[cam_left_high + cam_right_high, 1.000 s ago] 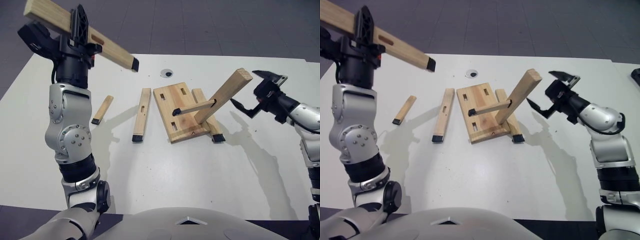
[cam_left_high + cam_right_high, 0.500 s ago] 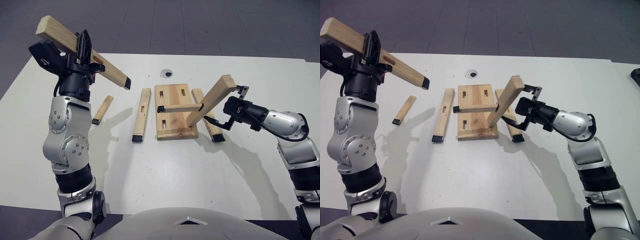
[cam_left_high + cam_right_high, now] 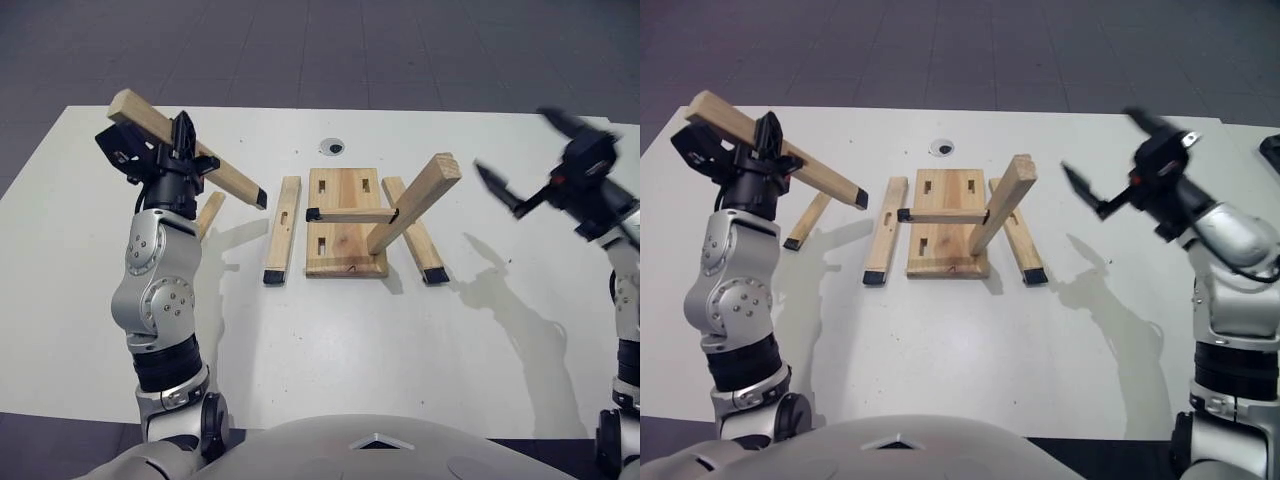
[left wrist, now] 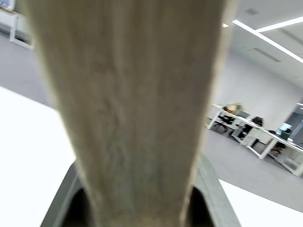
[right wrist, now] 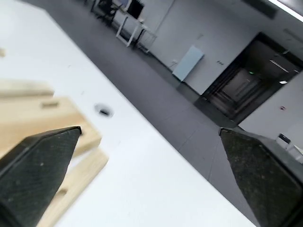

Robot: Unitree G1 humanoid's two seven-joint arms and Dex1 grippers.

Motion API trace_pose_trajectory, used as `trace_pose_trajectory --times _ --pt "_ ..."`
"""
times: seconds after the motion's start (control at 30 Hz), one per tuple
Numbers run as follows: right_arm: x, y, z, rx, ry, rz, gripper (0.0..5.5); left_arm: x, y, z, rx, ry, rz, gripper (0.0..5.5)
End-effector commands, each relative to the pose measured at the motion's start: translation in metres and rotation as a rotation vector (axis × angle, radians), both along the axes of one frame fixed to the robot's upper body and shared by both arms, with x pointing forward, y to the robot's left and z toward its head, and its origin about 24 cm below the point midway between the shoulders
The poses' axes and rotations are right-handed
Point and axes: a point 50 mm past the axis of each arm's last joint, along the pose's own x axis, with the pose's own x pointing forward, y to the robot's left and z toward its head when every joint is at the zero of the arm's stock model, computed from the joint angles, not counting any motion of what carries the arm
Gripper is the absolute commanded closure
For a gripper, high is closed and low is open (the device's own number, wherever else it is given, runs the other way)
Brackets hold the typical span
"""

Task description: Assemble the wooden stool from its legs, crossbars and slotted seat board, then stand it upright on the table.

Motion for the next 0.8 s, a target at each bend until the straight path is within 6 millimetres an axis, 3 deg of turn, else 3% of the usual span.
trace_pose_trajectory --times 0.03,0.1,0.2,0.4,0.47,0.53,0.8 --pt "-0.008 0.016 0.070 0.476 -0.245 0.133 0.10 -0.001 0.002 0.002 -0.027 -0.006 0.045 4.47" --pt "-0.008 0.026 0.080 0.588 -0.255 0.194 0.10 0.000 0.006 0.004 -0.030 -0.012 0.065 4.47" --pt "-0.004 0.054 0.078 0.692 -0.182 0.298 0.10 0.003 0.013 0.009 -0.019 -0.029 0.088 4.47" --pt "-0.007 0.110 0.029 0.680 0.144 0.390 0.10 0.004 0.011 0.006 -0.004 -0.014 0.065 4.47" --pt "-0.006 0.115 0.009 0.608 0.239 0.330 0.10 0.004 0.008 0.003 -0.004 -0.006 0.053 4.47" --pt "-0.005 0.116 0.003 0.588 0.266 0.312 0.10 0.004 0.004 0.002 -0.005 0.000 0.040 4.47" --pt "-0.003 0.106 0.017 0.642 0.157 0.362 0.10 0.009 -0.010 -0.003 -0.007 0.008 -0.008 4.47"
